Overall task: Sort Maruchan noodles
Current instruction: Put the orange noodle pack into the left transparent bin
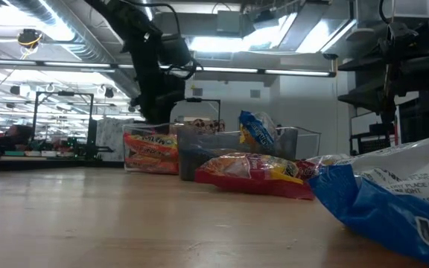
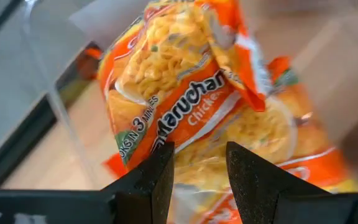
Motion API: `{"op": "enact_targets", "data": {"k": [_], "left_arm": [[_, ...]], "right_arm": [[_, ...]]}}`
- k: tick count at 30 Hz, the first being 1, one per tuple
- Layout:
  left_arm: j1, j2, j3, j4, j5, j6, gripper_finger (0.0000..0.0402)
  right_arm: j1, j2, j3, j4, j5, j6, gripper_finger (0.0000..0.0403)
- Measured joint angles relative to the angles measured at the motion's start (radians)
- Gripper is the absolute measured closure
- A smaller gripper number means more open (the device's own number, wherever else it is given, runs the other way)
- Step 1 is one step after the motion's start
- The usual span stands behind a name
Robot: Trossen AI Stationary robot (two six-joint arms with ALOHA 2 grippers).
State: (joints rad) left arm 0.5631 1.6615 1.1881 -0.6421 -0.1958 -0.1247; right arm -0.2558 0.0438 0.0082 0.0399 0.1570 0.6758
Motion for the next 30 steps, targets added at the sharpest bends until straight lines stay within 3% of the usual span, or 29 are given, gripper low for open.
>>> {"op": "enact_targets", "data": {"k": [10,17,23,30], "left_arm": [[-0.03,0.0,0.011,0.075,-0.079,0.141,0.0277],[-0.048,0.038,0.012,0.118,0.034,0.203,0.0313],[-0.055,0.014,0.044,0.122,-0.005,0.157,0.0335],[-0.038,-0.047,0.074,0.278,-0.058,0.137,0.039]], "right_arm": [[0.0,0.0,0.0,0.002,0.015,-0.001,0.0079],[0.0,0.0,0.0,0.002,0.017,-0.003,0.0079],[0.0,0.0,0.0,0.003,0.018,-0.004,0.0079],[0.0,0.0,0.0,0.003,0.018,-0.005,0.0079]]}}
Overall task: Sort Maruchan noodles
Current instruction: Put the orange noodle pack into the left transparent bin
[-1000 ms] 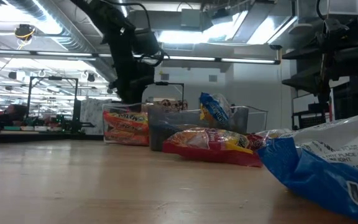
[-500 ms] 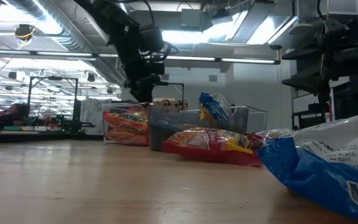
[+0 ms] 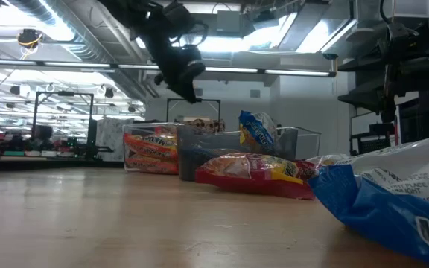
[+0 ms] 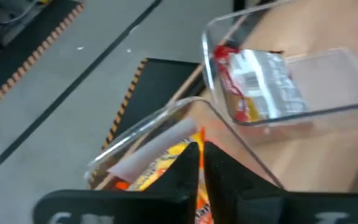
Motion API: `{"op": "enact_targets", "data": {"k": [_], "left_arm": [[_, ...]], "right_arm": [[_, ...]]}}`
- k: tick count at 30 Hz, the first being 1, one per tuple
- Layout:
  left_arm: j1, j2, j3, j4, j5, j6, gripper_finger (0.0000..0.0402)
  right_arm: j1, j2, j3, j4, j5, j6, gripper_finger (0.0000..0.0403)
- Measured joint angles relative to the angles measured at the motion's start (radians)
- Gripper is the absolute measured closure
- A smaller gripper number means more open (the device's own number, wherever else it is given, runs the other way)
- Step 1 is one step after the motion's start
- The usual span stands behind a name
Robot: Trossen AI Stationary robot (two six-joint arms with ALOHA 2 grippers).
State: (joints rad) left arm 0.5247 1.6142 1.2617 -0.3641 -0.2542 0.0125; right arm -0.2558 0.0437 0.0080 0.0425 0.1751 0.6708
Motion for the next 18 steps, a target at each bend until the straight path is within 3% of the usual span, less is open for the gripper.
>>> {"op": "enact_targets", "data": {"k": [5,10,18], "left_arm": [[0.016,0.043,-0.012,0.002,-0.026,-0.022,0.04],[0.012,0.066,-0.103,0.074,-0.039,-0.109,0.0401],[0.013,0.067,-0.227,0.107,0.038,-0.169,0.0401]], "right_arm": [[0.0,0.0,0.0,0.0,-0.001,-0.001,0.0079],[0.0,0.0,0.0,0.0,-0.002,-0.001,0.0079],[0.0,0.0,0.0,0.0,-0.001,-0.002,0.0079]]}}
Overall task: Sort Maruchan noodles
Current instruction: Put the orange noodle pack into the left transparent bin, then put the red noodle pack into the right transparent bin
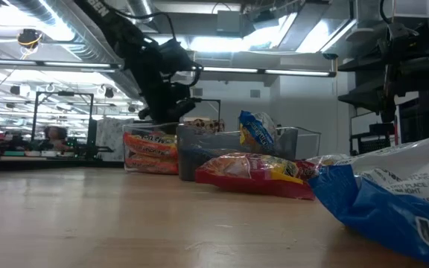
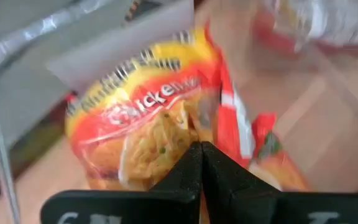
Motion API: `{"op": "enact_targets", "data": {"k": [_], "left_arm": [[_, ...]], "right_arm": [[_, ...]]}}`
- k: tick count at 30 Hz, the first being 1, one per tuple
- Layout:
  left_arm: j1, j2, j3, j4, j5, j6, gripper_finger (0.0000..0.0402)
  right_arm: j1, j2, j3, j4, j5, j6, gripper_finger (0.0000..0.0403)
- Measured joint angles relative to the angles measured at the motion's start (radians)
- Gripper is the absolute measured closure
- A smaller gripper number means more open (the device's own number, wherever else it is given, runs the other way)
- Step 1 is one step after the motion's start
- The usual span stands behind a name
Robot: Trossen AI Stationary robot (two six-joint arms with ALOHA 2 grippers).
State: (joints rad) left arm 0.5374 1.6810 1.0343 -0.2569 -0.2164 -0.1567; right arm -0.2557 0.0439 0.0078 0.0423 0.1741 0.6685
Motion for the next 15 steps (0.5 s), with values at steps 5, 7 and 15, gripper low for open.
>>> {"op": "enact_targets", "data": {"k": [5,7,15], "left_arm": [[0.001,-0.006,0.006,-0.008,0.036,-0.018,0.0401],[0.001,-0.019,0.032,-0.008,0.038,-0.018,0.0401],[-0.003,-0.13,0.179,-0.007,0.045,0.017,0.039]], "right_arm": [[0.0,0.0,0.0,0.0,0.0,0.0,0.0079],[0.0,0.0,0.0,0.0,0.0,0.0,0.0079],[0.0,0.0,0.0,-0.001,-0.02,0.003,0.0079]]}}
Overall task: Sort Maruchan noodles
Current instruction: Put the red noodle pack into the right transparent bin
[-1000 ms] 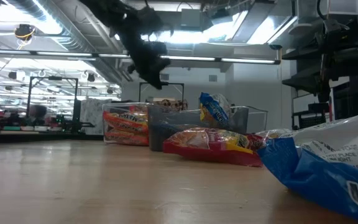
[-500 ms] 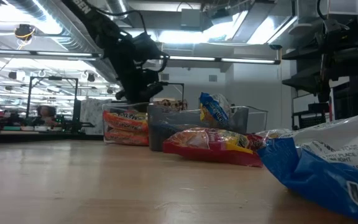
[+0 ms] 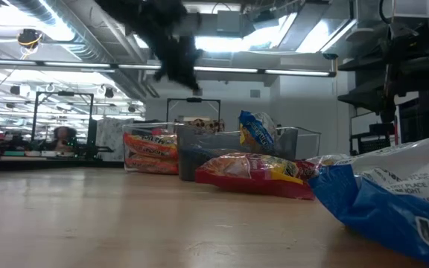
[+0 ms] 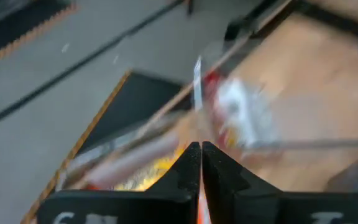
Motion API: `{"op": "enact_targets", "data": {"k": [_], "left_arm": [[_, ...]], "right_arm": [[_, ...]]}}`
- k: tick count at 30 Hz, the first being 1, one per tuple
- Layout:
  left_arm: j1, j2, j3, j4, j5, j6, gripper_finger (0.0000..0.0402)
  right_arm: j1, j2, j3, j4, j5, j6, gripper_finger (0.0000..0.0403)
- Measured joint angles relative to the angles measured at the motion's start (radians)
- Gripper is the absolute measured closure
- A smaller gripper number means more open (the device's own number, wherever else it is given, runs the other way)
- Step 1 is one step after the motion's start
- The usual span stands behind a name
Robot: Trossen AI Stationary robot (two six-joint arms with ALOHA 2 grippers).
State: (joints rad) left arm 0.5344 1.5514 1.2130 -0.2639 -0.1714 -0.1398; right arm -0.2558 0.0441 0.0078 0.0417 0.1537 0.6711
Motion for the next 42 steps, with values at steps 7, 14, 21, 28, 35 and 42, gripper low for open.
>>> {"op": "enact_targets", "data": {"k": [7,14,21,28,35,42], "left_arm": [[-0.057,-0.125,0.122,0.004,0.19,0.015,0.0335],[-0.219,-0.181,0.199,-0.015,0.296,-0.033,0.0291],[-0.473,-0.121,0.205,-0.21,0.047,0.036,0.0285],[-0.647,-0.012,0.141,-0.322,-0.032,-0.266,0.0284],[-0.759,0.05,-0.016,-0.244,-0.105,-0.54,0.0284],[-0.785,0.095,-0.168,0.08,-0.097,-0.634,0.0284]], "right_arm": [[0.0,0.108,0.015,-0.065,-0.133,-0.002,0.0079],[0.0,0.296,0.04,-0.091,-0.147,-0.037,0.0079],[0.0,0.381,0.056,-0.122,-0.182,-0.078,0.0079],[0.0,0.405,0.059,-0.189,-0.24,-0.104,0.0079],[0.001,0.406,0.059,-0.19,-0.252,-0.096,0.0079],[0.001,0.406,0.059,-0.19,-0.261,-0.093,0.0079]]}}
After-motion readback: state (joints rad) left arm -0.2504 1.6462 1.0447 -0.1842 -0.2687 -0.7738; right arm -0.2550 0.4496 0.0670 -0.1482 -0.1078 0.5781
